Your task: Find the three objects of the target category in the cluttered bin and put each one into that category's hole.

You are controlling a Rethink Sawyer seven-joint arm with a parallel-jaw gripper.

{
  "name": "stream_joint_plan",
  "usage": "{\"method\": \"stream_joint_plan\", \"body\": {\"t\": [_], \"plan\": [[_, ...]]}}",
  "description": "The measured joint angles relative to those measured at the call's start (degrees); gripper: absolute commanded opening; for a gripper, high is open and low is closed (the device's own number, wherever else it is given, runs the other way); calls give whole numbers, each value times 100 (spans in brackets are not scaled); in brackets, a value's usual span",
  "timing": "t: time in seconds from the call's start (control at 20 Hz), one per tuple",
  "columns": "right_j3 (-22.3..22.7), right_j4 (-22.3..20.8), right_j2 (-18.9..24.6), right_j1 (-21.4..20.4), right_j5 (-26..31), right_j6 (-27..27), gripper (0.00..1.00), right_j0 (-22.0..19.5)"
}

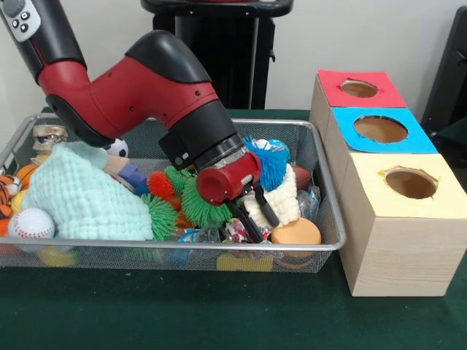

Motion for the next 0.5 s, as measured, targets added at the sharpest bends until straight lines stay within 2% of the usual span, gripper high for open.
{"method": "stream_joint_plan", "body": {"t": [0.5], "plan": [[-143,2,-454,-526,-183,0,100,563]]}}
